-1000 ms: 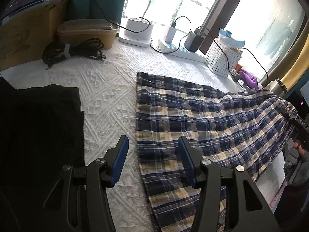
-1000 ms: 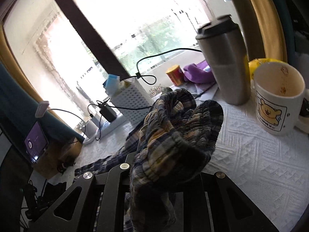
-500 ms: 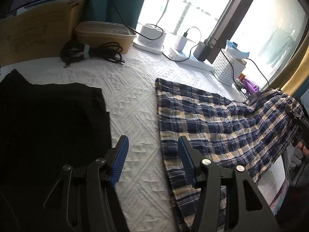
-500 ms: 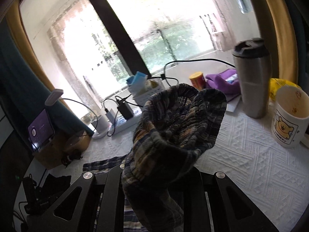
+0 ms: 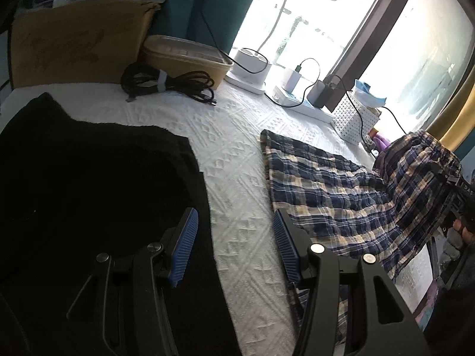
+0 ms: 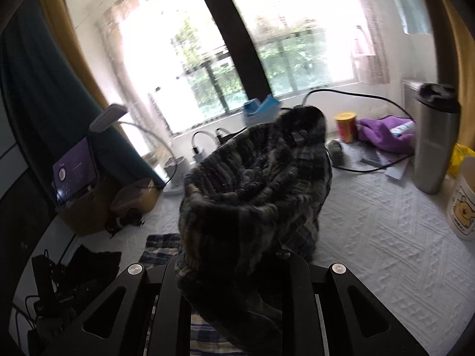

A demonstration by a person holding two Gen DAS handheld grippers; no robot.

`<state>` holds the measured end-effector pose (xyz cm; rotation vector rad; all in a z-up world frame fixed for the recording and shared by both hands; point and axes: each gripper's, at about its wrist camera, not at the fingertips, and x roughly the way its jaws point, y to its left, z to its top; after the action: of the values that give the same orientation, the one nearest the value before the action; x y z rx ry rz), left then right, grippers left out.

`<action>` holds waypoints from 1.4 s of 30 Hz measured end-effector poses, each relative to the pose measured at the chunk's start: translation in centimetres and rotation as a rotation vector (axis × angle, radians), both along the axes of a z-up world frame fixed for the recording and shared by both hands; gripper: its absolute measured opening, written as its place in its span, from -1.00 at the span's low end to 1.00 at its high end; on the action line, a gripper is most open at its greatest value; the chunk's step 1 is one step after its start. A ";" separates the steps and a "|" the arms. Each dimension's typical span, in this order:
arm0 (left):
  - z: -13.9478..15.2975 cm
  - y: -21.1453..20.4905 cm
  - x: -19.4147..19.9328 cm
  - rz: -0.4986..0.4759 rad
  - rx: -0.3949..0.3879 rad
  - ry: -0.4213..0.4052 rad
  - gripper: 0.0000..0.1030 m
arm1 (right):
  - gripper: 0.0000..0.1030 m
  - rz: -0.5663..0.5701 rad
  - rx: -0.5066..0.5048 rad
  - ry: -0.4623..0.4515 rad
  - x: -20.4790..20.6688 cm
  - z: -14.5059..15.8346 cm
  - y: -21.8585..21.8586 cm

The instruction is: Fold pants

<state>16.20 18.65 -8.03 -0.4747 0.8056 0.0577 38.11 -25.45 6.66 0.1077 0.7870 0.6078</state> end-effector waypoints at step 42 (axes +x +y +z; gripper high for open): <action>0.6 1.9 -2.7 0.041 0.004 -0.021 0.02 | 0.69 0.459 -0.156 0.135 -8.8 -7.8 16.8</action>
<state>13.54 20.51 -7.39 -0.4872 0.7752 0.0921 29.35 -8.61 -1.14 -0.1819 0.9971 0.9766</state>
